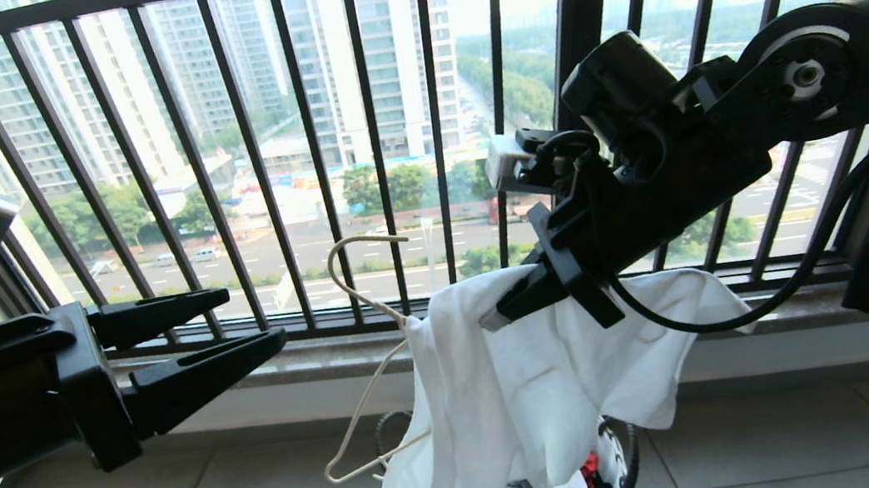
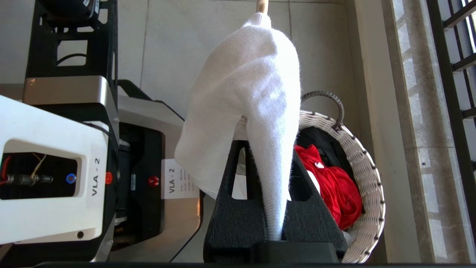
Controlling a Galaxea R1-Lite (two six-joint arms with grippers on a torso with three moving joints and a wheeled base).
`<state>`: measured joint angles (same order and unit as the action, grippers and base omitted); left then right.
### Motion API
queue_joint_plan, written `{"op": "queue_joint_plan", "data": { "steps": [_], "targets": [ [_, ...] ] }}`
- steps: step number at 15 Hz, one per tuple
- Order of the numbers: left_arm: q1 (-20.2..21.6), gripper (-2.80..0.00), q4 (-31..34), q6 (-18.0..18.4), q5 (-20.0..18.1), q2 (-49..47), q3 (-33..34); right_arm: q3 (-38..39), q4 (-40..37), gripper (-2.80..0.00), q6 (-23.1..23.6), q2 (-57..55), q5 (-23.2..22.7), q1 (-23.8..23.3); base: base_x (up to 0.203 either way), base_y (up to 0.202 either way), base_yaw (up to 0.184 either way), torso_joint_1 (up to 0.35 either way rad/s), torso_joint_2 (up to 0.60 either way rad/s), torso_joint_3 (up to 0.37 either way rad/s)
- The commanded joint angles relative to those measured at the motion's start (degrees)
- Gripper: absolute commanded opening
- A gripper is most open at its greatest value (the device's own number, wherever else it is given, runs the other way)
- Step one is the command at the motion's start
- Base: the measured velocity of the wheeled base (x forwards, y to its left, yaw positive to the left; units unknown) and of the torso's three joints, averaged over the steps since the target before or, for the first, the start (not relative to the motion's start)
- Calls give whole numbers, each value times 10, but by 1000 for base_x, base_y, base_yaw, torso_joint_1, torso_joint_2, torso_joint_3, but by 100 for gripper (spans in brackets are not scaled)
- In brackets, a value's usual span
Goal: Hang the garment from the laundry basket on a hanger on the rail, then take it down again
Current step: Hang the clothes on the clothes rack
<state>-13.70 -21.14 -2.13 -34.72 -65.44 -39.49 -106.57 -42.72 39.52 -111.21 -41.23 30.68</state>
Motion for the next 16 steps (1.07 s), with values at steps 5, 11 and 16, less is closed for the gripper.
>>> {"op": "queue_joint_plan", "data": {
  "steps": [5,11,16],
  "targets": [
    [5,-280,89,-5,-5,-4,-55,-4,-2,-280,-4,8,-8,-32,0,0,0,0,0,0],
    [-26,-280,409,-83,-2,-108,-255,-20,4,-280,-27,11,-15,-46,0,0,0,0,0,0],
    [-62,-280,415,-125,34,-143,-270,-23,49,-280,-119,27,-40,-61,0,0,0,0,0,0]
  ]
}}
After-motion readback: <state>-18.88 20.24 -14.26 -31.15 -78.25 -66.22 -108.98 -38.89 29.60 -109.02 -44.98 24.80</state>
